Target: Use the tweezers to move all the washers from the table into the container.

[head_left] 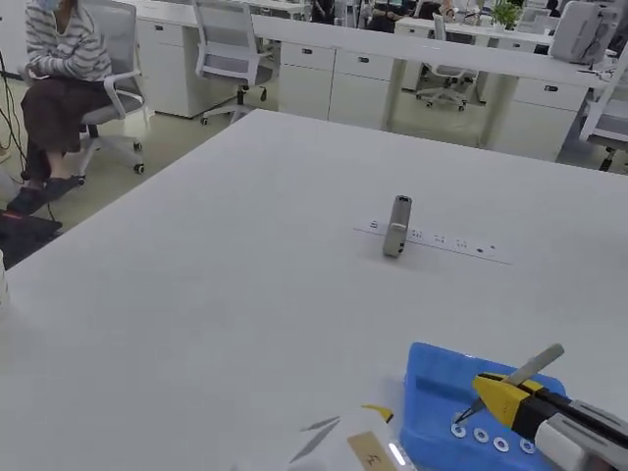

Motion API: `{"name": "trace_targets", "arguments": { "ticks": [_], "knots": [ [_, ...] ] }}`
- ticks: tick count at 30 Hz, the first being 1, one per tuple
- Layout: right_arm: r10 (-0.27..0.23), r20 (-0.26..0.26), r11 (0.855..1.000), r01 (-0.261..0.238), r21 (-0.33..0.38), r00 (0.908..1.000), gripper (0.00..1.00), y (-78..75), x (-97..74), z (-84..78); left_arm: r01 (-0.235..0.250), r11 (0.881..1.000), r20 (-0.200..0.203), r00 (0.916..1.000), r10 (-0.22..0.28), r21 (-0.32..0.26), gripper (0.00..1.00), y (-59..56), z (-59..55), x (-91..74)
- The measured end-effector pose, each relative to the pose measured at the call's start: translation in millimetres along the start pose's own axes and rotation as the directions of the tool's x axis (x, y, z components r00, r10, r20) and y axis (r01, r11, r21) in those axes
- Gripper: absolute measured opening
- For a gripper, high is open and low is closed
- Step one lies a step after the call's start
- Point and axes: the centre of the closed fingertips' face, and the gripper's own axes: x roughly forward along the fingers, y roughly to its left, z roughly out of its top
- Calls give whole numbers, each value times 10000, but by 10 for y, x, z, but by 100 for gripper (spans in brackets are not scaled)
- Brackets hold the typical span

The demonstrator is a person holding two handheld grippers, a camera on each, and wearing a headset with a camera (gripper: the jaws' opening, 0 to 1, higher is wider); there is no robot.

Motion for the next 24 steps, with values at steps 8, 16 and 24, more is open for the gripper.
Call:
{"name": "trace_targets", "arguments": {
  "ticks": [8,16,24],
  "knots": [
    [-144,-632,9987,113,-497,9979,3,-121,183,-97,112,9999,-6,9999,-112,46,90,-24,1,3],
    [-25,-1188,9978,-53,-657,9929,3,-189,339,-242,142,9999,-24,9999,-142,29,90,-31,-2,6],
    [129,-1656,9963,-266,-813,9861,3,-209,425,-365,122,9999,-12,9999,-122,-62,90,-24,-3,4]
  ]
}}
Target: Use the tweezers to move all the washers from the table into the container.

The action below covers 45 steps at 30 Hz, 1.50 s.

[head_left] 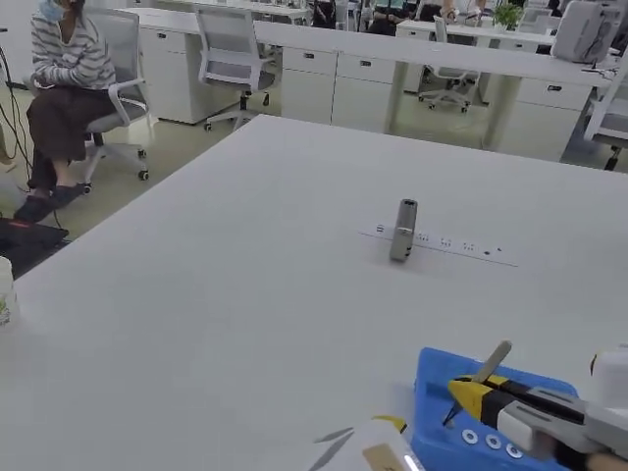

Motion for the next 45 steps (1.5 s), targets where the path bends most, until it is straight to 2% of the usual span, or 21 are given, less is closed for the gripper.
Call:
{"name": "trace_targets", "arguments": {
  "ticks": [7,10,12,22,28,31,38,41,45],
  "knots": [
    [60,-330,9992,-73,-392,9994,3,15,38,-61,76,9999,60,10000,-76,-70,89,-10,8,-3],
    [69,-389,9983,-91,-575,9992,3,23,54,-62,96,9992,653,9978,-71,-381,88,4,107,-36],
    [11,-415,9974,-41,-716,9991,3,12,59,-61,86,9987,873,9962,-41,-511,89,14,142,-50],
    [-28,-743,9936,-56,-1132,9972,3,30,76,-118,98,9988,879,9961,-56,-476,89,4,144,-41],
    [-80,-767,9913,-22,-1313,9970,4,44,77,-118,158,9968,1583,9874,-32,-783,92,19,261,-84],
    [-137,-764,9913,35,-1313,9970,4,47,78,-116,97,9966,1600,9871,36,-820,91,32,264,-83],
    [-198,-358,9955,164,-930,9992,4,45,45,-17,180,9965,1628,9866,-44,-821,89,17,267,-87],
    [-220,130,9978,227,-630,9997,4,54,9,98,243,9962,1631,9866,-103,-837,89,7,268,-86],
    [-164,652,9973,210,-705,9977,4,131,-65,267,365,9959,1657,9859,-222,-832,85,-13,274,-87]
  ]
}}
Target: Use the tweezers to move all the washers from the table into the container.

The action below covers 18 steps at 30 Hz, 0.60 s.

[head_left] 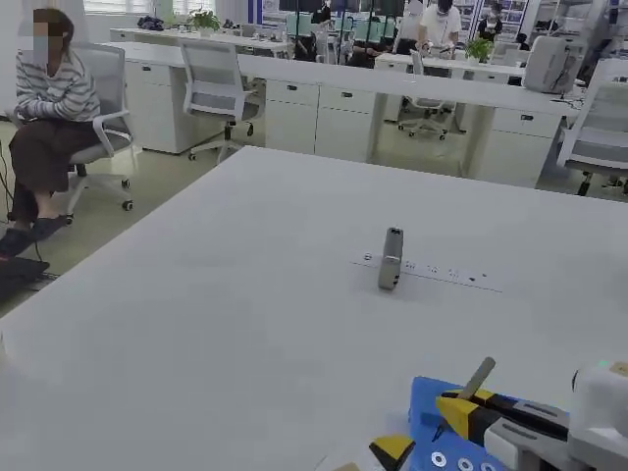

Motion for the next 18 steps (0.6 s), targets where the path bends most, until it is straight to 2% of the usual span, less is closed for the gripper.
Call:
{"name": "trace_targets", "arguments": {
  "ticks": [10,14,18],
  "knots": [
    [282,541,9994,-270,-219,9981,4,202,-288,244,-141,9999,-214,9997,140,-60,76,27,-37,-12],
    [330,690,9993,-319,-181,9971,4,267,-487,300,41,9989,89,10000,-37,-473,77,-6,11,-12],
    [466,688,9987,-452,-216,9965,4,327,-682,282,152,9959,122,9998,-141,-896,76,-1,8,-5]
  ]
}}
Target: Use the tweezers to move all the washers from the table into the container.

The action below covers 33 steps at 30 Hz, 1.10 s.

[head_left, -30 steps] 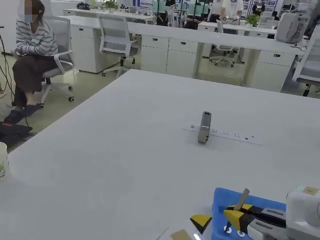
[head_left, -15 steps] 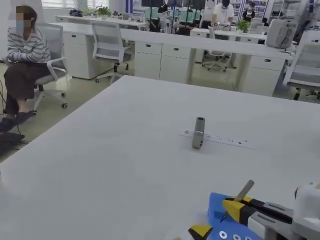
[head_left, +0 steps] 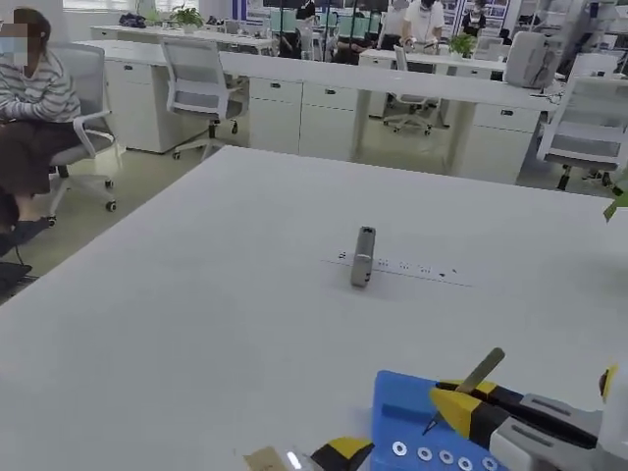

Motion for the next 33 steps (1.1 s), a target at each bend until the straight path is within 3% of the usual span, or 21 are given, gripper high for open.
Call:
{"name": "trace_targets", "arguments": {
  "ticks": [8,11,15,19,23,25,27,29,33],
  "knots": [
    [489,-387,9986,-497,-185,9981,4,92,-316,-142,-341,9985,117,9993,346,-423,66,95,27,-52],
    [868,-631,9955,-889,-312,9942,4,128,-445,-197,-181,9984,-61,9998,178,-542,60,77,9,-47],
    [1305,-1050,9903,-1346,-334,9859,4,171,-591,-287,171,9990,-642,9977,-198,-420,48,18,-44,-30],
    [1719,-1578,9813,-1830,-588,9724,4,223,-711,-399,640,9974,-856,9941,-665,-318,35,-64,2,-12],
    [2206,-1933,9699,-2359,-601,9560,4,295,-802,-494,1173,9929,-1018,9882,-1146,213,25,-144,137,4],
    [2415,-2125,9628,-2612,-696,9468,4,328,-827,-527,1463,9892,-978,9845,-1453,30,26,-182,219,28],
    [2575,-2226,9571,-2798,-750,9403,4,350,-845,-539,1913,9811,-1035,9757,-1932,-284,28,-247,261,45],
    [2775,-2299,9501,-3020,-783,9328,4,379,-867,-537,1991,9799,-1024,9746,-1990,-90,28,-251,322,67],
    [3287,-2414,9286,-3590,-934,9131,3,439,-901,-526,2758,9610,-1024,9556,-2763,-190,31,-370,439,89]
  ]
}}
